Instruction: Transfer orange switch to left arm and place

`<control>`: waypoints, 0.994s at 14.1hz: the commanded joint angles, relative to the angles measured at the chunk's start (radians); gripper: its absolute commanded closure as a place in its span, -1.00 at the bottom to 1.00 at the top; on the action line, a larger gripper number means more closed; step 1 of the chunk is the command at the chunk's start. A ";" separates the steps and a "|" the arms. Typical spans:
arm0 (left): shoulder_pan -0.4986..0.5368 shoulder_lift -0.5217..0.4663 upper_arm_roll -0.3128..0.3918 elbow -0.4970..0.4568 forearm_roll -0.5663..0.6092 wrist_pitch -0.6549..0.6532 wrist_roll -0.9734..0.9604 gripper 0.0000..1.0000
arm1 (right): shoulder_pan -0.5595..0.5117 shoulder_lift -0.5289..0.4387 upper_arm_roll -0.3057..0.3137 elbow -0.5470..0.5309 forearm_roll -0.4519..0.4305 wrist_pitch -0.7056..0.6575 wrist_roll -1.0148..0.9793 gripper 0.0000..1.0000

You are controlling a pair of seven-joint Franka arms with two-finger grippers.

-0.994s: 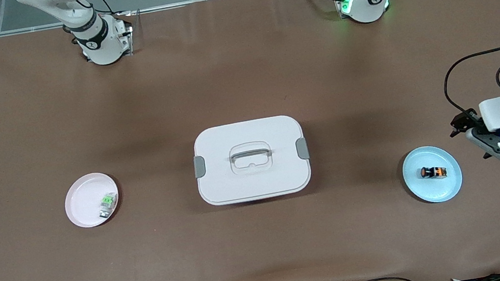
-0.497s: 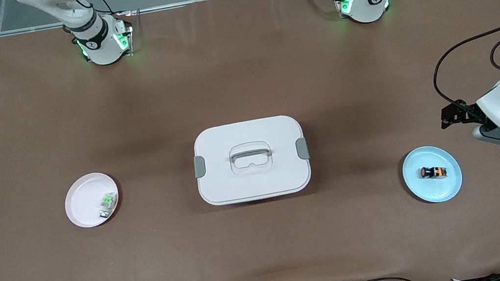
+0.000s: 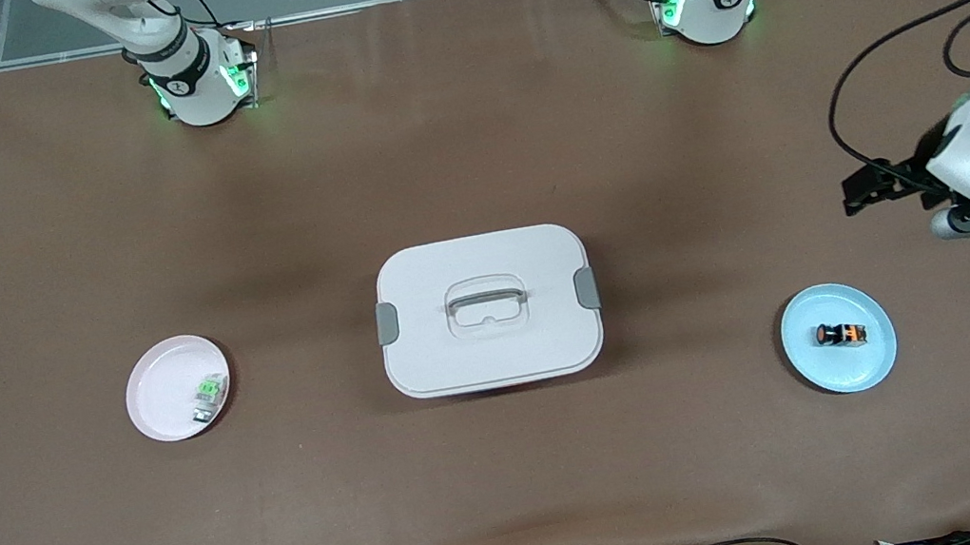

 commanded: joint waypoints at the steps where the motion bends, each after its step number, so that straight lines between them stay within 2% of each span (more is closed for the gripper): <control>1: 0.001 -0.008 -0.041 0.038 0.007 -0.074 -0.140 -1.00 | -0.008 -0.031 0.009 -0.021 0.016 -0.004 0.009 -1.00; 4: -0.031 -0.061 -0.009 0.037 0.014 -0.090 -0.139 -1.00 | -0.008 -0.031 0.009 -0.021 0.016 -0.004 0.009 -1.00; 6: -0.091 -0.104 0.109 0.028 0.017 -0.109 -0.127 -1.00 | -0.009 -0.031 0.009 -0.021 0.016 -0.004 0.009 -1.00; 7: -0.114 -0.115 0.143 0.021 0.020 -0.131 -0.107 -1.00 | -0.008 -0.031 0.009 -0.021 0.016 -0.004 0.009 -1.00; 9: -0.142 -0.149 0.151 0.004 0.051 -0.131 -0.030 -1.00 | -0.006 -0.031 0.009 -0.021 0.016 -0.003 0.009 -1.00; 14: -0.182 -0.180 0.188 0.003 0.062 -0.155 -0.036 -1.00 | -0.006 -0.031 0.009 -0.017 0.016 0.000 0.008 -1.00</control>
